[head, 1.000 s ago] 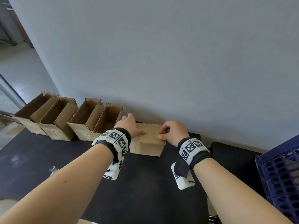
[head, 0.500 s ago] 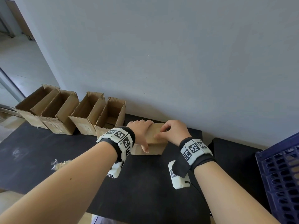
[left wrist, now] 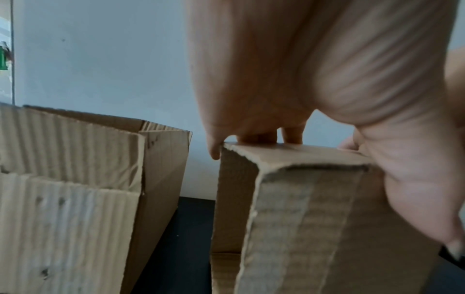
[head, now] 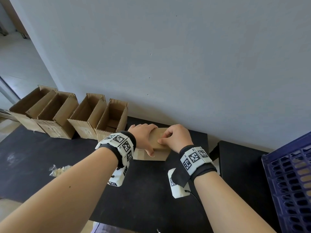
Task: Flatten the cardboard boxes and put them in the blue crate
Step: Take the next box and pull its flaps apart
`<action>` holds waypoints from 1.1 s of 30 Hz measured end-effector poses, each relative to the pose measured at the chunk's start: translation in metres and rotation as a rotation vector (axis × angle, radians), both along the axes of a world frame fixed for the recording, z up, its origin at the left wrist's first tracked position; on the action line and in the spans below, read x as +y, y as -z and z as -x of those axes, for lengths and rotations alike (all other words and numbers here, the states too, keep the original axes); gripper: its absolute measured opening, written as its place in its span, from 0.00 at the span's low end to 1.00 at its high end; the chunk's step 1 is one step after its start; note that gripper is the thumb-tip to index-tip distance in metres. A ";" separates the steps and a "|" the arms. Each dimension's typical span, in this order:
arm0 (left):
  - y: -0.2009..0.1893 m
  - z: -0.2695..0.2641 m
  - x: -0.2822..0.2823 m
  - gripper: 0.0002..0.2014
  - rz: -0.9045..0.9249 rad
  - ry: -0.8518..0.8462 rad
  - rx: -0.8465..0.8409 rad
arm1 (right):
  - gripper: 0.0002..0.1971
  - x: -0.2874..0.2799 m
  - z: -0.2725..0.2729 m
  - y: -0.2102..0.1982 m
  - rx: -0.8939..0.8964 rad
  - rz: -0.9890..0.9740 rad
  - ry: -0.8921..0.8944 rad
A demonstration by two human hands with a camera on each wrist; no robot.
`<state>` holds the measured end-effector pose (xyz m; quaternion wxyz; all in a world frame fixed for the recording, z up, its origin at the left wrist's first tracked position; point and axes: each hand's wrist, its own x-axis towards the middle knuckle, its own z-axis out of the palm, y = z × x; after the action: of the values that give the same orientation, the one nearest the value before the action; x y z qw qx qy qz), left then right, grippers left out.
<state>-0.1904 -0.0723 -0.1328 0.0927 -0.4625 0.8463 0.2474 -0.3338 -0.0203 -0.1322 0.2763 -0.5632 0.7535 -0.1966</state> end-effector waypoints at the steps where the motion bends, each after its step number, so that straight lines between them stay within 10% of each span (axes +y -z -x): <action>1: 0.000 0.000 0.000 0.49 -0.005 -0.002 -0.001 | 0.12 0.000 0.000 -0.002 -0.004 -0.013 -0.004; 33: 0.002 0.000 -0.003 0.49 -0.059 -0.044 0.022 | 0.15 -0.005 -0.005 -0.008 0.157 -0.044 -0.045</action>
<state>-0.1900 -0.0751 -0.1346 0.0916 -0.4753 0.8292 0.2793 -0.3286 -0.0253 -0.1241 0.2330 -0.5876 0.7641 -0.1289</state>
